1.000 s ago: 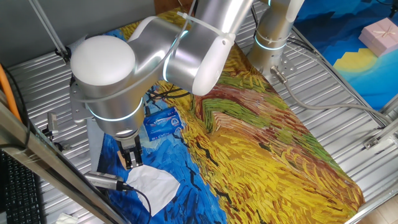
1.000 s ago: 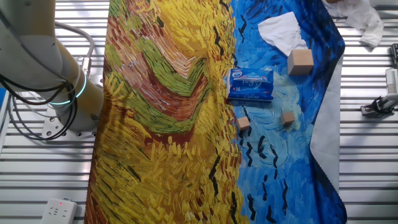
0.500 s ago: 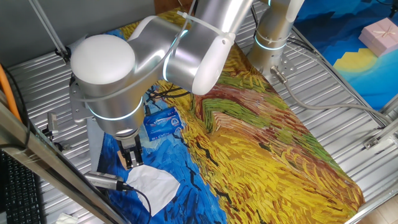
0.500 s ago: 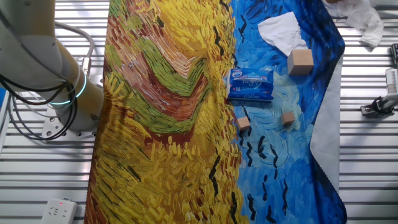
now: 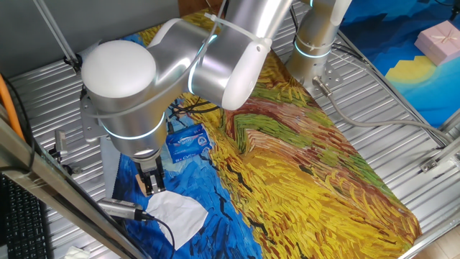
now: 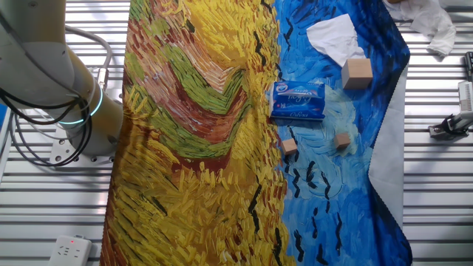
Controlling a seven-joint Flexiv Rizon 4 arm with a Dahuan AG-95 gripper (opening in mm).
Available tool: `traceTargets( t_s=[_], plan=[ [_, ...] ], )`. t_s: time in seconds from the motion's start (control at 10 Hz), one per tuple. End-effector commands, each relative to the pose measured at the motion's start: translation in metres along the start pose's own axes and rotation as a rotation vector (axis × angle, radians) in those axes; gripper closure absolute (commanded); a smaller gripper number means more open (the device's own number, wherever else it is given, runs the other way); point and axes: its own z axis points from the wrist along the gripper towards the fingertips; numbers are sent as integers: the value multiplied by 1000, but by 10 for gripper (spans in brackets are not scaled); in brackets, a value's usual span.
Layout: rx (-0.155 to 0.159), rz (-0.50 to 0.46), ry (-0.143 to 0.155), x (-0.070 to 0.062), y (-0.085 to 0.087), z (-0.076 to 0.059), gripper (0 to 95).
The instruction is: Pull out a napkin
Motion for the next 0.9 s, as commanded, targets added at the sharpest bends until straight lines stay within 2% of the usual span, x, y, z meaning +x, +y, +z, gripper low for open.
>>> traceTargets(
  t_s=[0.1,0.5,0.9],
  plan=[
    [0,-2,0,0,0,0,950],
    [-9,-3,0,0,0,0,950],
    [-13,40,-2,0,0,0,950]
  ],
)
